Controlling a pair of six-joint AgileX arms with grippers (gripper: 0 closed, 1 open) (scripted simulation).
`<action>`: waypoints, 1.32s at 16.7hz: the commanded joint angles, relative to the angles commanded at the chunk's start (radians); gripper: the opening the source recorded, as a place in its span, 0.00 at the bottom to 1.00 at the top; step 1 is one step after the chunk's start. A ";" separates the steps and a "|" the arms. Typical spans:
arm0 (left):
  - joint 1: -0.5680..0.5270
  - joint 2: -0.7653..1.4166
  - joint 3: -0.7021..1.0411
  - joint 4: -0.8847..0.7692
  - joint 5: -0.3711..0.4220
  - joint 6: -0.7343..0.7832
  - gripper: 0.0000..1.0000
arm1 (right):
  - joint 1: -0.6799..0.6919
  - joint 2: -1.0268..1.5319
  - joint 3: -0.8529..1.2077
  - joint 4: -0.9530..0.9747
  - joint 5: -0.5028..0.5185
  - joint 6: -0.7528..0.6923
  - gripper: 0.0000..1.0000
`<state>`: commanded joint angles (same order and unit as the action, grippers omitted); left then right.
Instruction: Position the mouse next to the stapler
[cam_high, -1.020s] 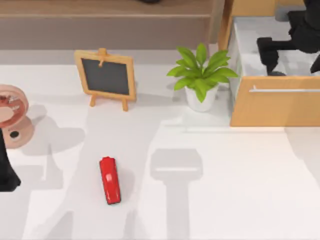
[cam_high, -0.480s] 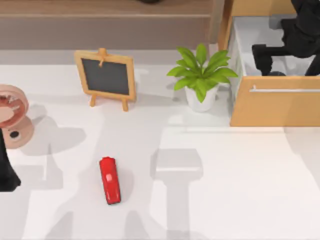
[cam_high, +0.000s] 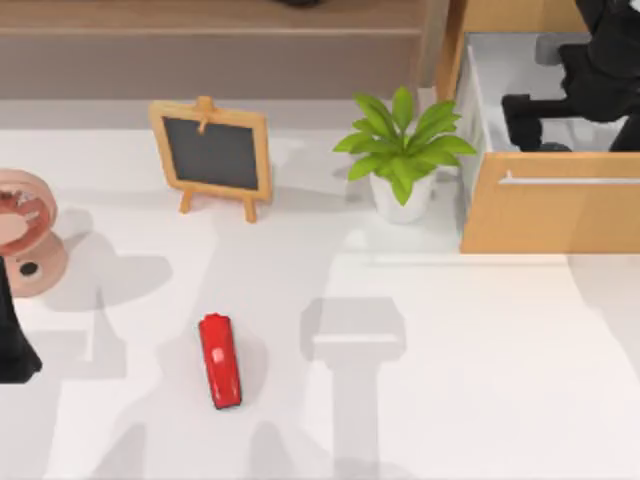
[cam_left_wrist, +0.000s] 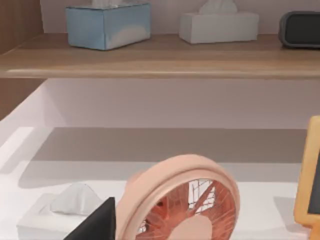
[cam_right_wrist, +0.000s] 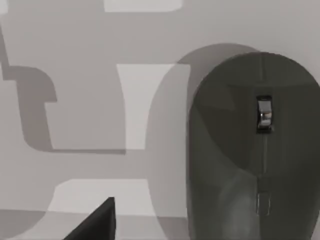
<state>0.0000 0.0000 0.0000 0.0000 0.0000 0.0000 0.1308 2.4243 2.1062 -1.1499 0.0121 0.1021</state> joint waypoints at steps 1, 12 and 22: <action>0.000 0.000 0.000 0.000 0.000 0.000 1.00 | 0.000 0.000 -0.005 0.005 0.000 0.000 1.00; 0.000 0.000 0.000 0.000 0.000 0.000 1.00 | 0.001 0.029 -0.028 0.057 0.000 0.001 1.00; 0.000 0.000 0.000 0.000 0.000 0.000 1.00 | 0.001 0.029 -0.028 0.057 0.000 0.001 0.40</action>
<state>0.0000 0.0000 0.0000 0.0000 0.0000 0.0000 0.1318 2.4533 2.0784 -1.0933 0.0125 0.1034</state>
